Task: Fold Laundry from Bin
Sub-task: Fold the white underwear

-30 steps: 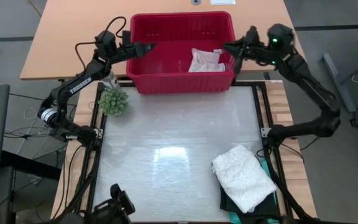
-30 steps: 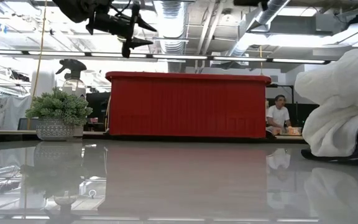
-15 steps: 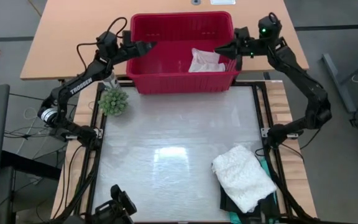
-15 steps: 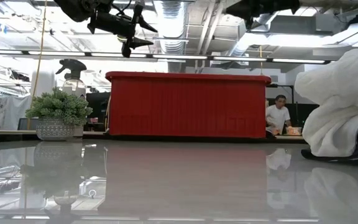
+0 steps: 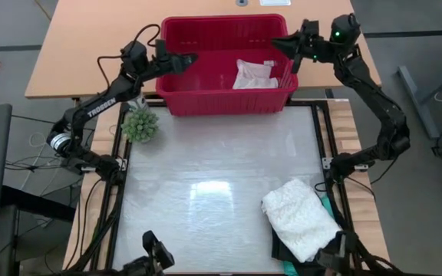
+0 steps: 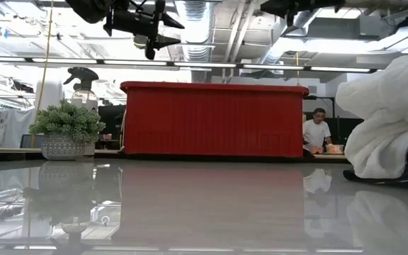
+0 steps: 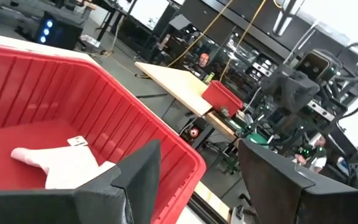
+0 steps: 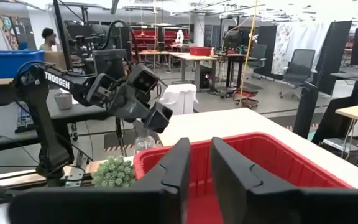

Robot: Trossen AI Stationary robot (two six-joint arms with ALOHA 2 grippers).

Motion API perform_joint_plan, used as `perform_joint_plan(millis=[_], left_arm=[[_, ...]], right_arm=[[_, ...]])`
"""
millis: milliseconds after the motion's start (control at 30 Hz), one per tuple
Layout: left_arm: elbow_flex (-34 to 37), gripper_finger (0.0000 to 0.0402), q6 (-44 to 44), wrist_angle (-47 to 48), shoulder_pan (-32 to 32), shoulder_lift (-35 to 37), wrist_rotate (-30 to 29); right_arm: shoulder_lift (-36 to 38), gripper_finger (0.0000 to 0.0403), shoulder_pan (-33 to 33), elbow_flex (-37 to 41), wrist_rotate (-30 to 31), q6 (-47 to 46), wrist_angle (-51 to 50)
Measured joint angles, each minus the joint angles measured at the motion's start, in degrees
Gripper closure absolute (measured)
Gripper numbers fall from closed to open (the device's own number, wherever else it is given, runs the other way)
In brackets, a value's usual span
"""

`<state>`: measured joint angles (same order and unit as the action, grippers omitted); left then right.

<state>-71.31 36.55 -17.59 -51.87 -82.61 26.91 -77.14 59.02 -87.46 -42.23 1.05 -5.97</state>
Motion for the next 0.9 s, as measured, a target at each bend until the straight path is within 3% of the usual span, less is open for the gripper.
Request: perform_joint_plan(millis=[467, 900], left_arm=[[0.0, 0.0198, -3.4, 0.1, 4.0, 0.0, -3.9], [0.0, 0.0198, -2.9, 0.1, 4.7, 0.0, -6.7]], right_arm=[[0.0, 0.0194, -2.1, 0.0, 0.1, 2.2, 0.4], [-0.1, 0.0189, -2.0, 0.0, 0.3, 2.4, 0.3]])
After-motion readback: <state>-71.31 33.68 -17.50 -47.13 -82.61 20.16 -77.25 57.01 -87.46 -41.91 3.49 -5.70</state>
